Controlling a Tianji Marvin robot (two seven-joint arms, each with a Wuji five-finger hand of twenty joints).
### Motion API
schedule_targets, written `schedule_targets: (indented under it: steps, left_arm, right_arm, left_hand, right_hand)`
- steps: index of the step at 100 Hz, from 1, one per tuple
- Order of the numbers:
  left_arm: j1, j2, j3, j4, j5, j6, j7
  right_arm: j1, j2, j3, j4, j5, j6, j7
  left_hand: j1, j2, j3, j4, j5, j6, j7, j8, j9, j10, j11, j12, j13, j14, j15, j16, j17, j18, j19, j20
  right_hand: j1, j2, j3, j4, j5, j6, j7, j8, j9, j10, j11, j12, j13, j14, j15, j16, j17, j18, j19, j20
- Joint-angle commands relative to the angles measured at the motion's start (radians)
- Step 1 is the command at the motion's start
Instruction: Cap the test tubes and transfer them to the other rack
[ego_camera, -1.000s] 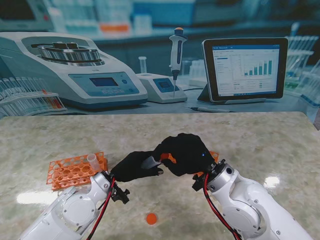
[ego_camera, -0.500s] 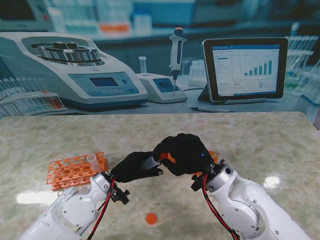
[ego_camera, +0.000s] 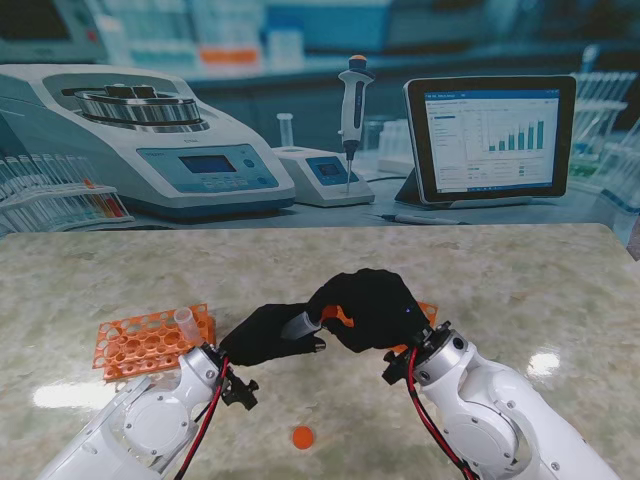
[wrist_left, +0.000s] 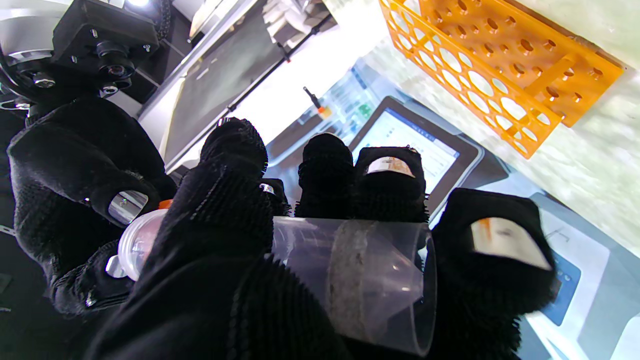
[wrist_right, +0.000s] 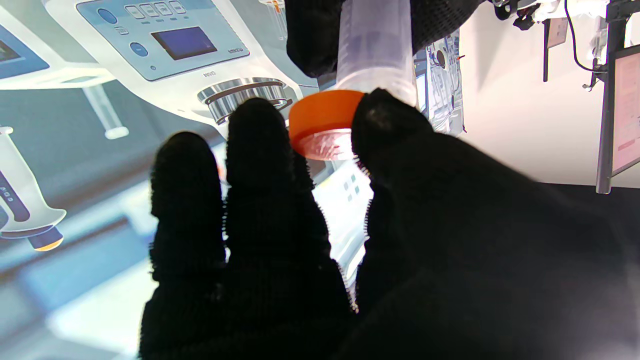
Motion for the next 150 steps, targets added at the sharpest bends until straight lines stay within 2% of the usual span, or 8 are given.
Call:
schedule_targets:
  steps: [1,92,150]
  left_arm:
    - [0.002,0.0,0.001,-0.012,0.0,-0.003,-0.001]
    - [0.005,-0.001,0.002,-0.016,0.005,-0.008,0.006]
    - [0.004,0.002,0.004,-0.018,0.004,-0.011,-0.004]
  right_arm:
    - [-0.009,-0.005,-0.003,0.007,0.002,0.004,0.003]
    - [-0.026,-0.012,-0.029,0.013,0.059,-0.004,-0.001]
    - [-0.024,-0.016,-0.038,0.031,0.08,-0.025,-0.011]
  left_hand:
    - [0.009,0.075,0.004,0.01,0.01,-0.071,0.072,0.057,0.007,-0.046,-0.014,-0.005,0.008,-0.013,-0.004,-0.007,0.015,0.022,0.019,-0.032]
    - [0.01,0.077,0.001,0.007,0.008,-0.071,0.072,0.059,0.004,-0.046,-0.014,-0.005,0.006,-0.012,-0.008,-0.007,0.012,0.023,0.016,-0.031]
    - [0.011,0.078,-0.002,0.005,0.007,-0.072,0.071,0.061,0.004,-0.045,-0.013,-0.004,0.009,-0.01,-0.003,-0.001,0.029,-0.008,0.051,-0.018]
  right_hand:
    - [0.159,0.073,0.193,0.074,0.041,0.003,0.011,0.011,0.126,-0.197,0.14,0.028,0.036,-0.004,0.065,0.012,0.01,0.004,0.005,0.024]
    - [0.158,0.08,0.187,0.077,0.042,0.002,0.01,0.012,0.127,-0.197,0.139,0.028,0.043,-0.005,0.065,0.013,0.019,0.005,0.004,0.041]
    - [0.157,0.092,0.178,0.077,0.038,-0.004,0.009,0.012,0.123,-0.199,0.137,0.028,0.038,-0.007,0.06,0.012,0.019,0.0,0.001,0.043]
